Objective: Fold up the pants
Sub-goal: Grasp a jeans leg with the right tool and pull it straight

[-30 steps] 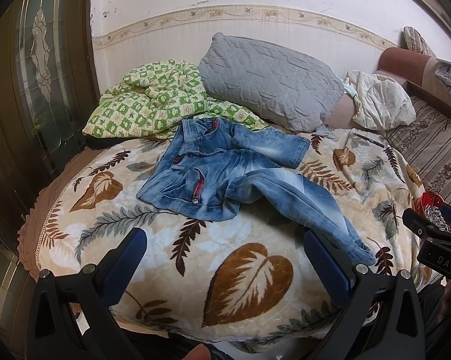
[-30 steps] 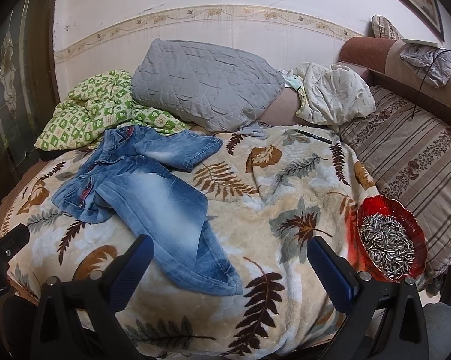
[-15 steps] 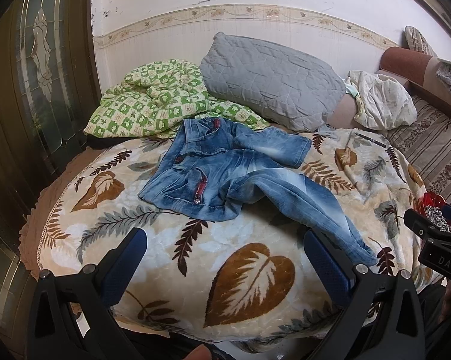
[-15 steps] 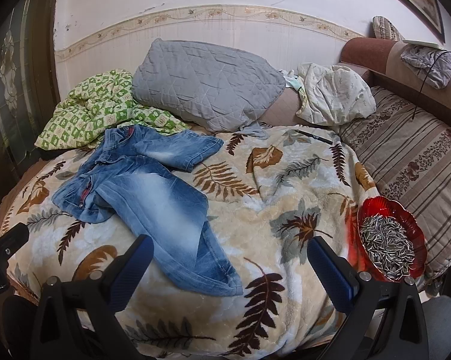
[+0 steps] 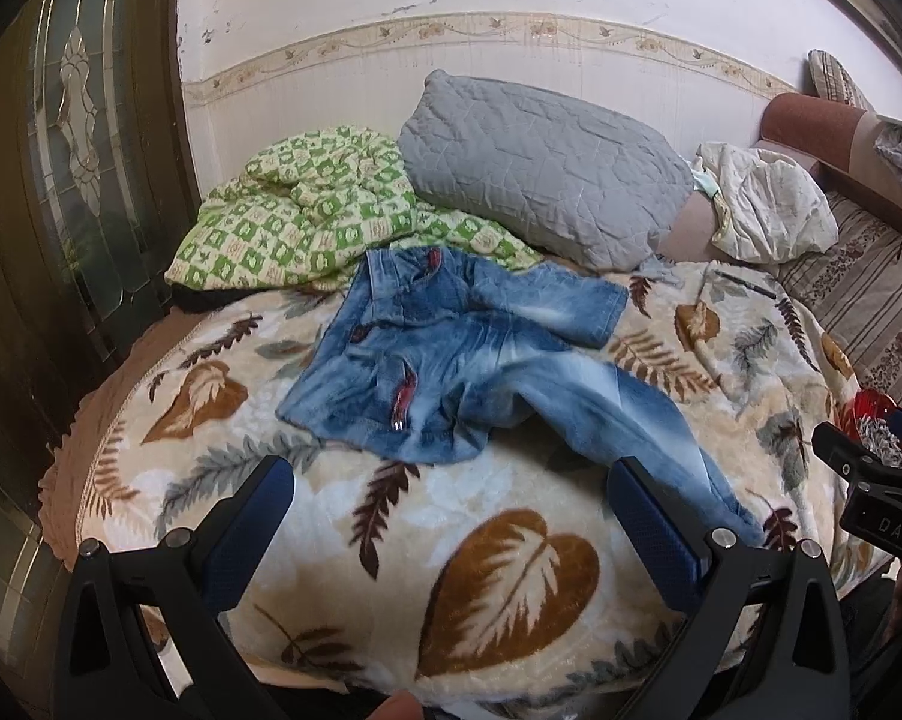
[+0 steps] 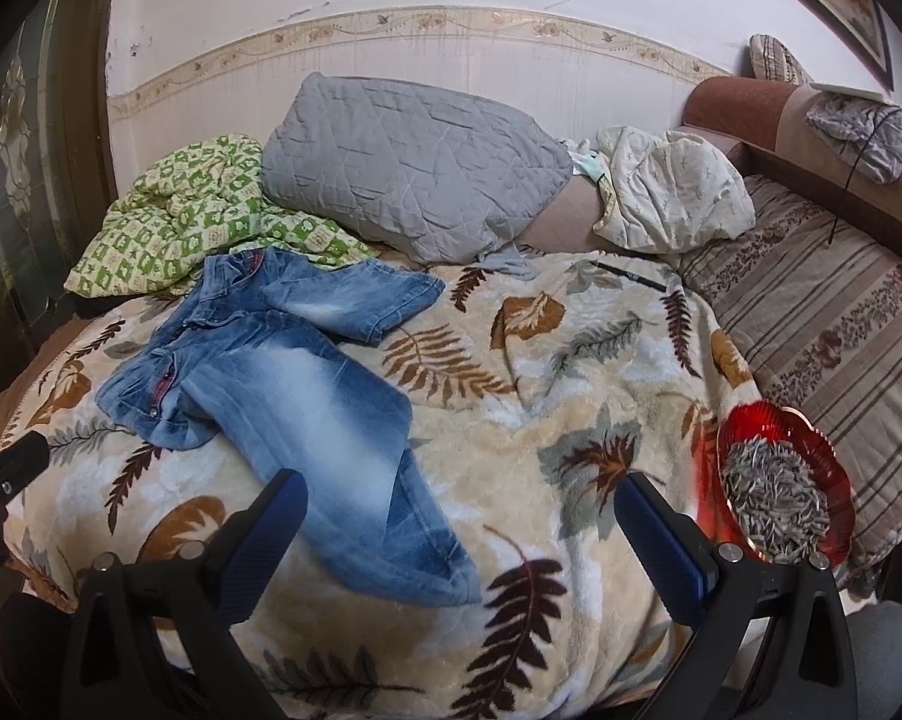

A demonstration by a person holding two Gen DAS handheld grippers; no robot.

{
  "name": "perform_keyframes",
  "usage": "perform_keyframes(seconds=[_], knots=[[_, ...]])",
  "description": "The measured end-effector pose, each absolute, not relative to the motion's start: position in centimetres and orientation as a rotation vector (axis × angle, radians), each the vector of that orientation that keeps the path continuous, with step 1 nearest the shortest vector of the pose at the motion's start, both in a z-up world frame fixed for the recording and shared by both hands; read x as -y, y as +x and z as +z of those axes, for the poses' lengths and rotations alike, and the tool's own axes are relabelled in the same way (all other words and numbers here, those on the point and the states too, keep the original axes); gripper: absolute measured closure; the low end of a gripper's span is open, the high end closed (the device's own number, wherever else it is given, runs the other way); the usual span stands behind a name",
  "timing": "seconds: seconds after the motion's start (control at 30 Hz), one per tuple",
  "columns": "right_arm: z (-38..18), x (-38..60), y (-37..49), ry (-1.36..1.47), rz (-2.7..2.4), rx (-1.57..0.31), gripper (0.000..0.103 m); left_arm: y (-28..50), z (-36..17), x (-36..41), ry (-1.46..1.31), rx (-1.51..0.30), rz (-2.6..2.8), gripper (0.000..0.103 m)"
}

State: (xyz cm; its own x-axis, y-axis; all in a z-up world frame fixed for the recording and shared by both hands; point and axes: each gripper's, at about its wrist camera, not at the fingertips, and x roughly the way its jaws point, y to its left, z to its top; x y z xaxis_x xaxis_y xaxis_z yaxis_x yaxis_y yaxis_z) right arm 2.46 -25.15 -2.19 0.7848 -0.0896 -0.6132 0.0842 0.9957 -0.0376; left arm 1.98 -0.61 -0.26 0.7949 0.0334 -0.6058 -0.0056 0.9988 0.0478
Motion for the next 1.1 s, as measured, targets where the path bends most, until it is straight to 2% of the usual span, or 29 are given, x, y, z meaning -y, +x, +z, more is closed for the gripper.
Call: perform_keyframes(seconds=[0.2, 0.4, 0.6, 0.77, 1.0, 1.1], knots=[[0.0, 26.3, 6.2, 0.022, -0.047, -0.609, 0.000, 5.9, 2.3, -0.3, 0.030, -0.578, 0.008, 0.000], [1.0, 28.0, 13.9, 0.088, 0.055, -0.626, 0.000, 11.7, 3.1, -1.2, -0.016, -0.537, -0.012, 0.000], [-3.2, 29.5, 26.6, 0.203, 0.197, -0.802, 0.000, 18.6, 1.2, -1.3, -0.008, -0.537, 0.013, 0.000], [-6.8, 29.3, 36.0, 0.216, 0.217, -0.924, 0.000, 21.4, -0.7, -2.4, 0.019, -0.530, 0.031, 0.000], [-10.7, 25.7, 47.2, -0.023, 0.267, -1.016, 0.000, 23.9, -3.6, -4.6, -0.048, -0.597, 0.055, 0.000], [-12.3, 24.6, 50.1, -0.137, 0.304, -1.026, 0.012, 24.3, -4.4, -5.2, -0.033, -0.604, 0.078, 0.000]])
